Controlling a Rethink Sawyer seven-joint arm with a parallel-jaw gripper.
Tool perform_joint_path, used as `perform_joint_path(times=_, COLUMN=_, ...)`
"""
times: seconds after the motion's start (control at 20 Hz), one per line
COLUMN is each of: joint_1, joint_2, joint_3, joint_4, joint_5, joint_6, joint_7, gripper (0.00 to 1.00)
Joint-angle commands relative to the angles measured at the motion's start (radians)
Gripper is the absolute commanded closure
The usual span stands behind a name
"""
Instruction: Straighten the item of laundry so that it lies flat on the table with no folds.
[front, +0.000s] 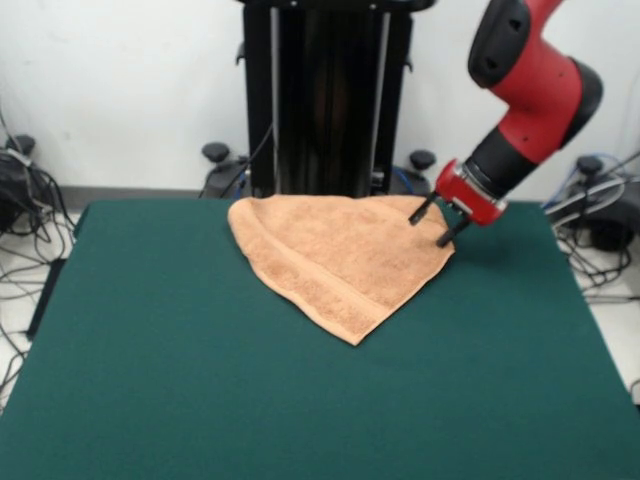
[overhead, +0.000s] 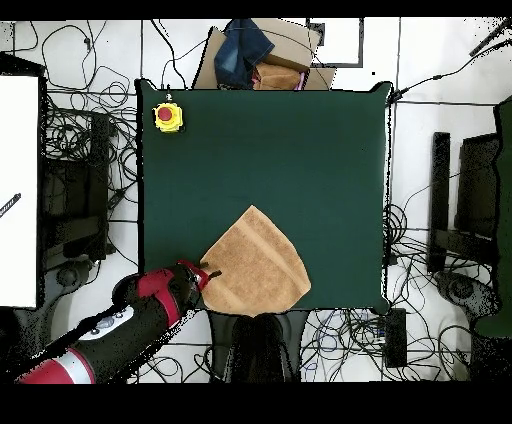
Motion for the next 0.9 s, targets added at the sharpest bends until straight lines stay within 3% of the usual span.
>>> perform_joint_path(times=0.05, joint_1=-0.005, joint_2=0.019, joint_3=0.056, joint_4=-0.125, joint_5=0.056, joint_6=0.092, joint_7=0.225, gripper=0.00)
perform_joint_path(times=0.9, joint_1=0.037, joint_2=0.141, joint_3=0.022, joint_4=-0.231, joint_5=0.129, joint_6=0.097, joint_7=0.283, gripper=0.00)
